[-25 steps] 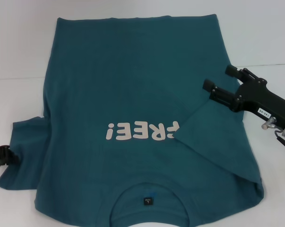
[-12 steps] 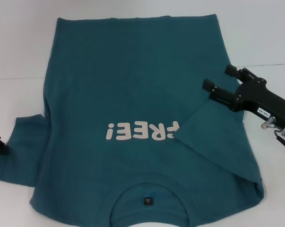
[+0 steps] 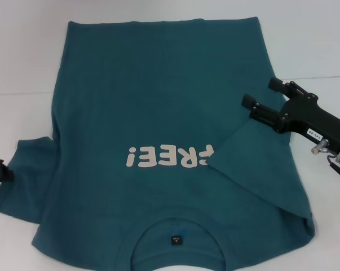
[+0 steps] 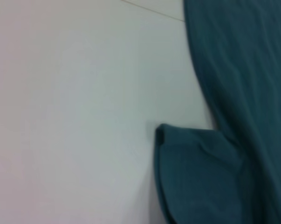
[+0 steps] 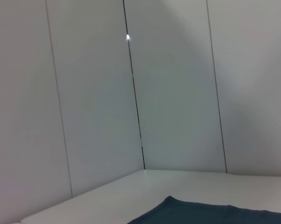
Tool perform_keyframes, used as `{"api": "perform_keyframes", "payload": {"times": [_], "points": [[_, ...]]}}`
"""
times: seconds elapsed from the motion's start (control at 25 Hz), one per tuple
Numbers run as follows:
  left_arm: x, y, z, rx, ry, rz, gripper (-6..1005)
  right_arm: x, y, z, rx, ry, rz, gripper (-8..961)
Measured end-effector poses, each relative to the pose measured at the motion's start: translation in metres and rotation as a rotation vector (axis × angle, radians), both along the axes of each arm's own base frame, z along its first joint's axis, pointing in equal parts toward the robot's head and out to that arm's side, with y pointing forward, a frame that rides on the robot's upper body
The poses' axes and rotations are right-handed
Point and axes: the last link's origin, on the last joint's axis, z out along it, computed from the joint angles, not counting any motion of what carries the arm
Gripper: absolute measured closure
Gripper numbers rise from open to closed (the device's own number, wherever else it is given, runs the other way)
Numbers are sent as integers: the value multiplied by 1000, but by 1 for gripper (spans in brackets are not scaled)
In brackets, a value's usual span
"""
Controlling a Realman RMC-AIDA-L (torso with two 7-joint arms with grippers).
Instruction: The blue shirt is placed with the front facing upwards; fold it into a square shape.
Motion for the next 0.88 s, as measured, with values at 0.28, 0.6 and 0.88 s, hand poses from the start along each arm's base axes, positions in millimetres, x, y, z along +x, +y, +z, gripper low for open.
{"api": "perform_keyframes", "payload": {"times": [0.28, 0.6, 0.88], "points": [[29, 4, 0, -21, -30, -65, 955, 0, 1, 0, 2, -5, -5, 33], [38, 11, 9, -15, 0, -75, 955, 0, 2, 0, 3, -7, -7, 34], [16, 7, 21, 15, 78, -5, 955, 0, 4, 0, 4, -12, -13, 34]]}}
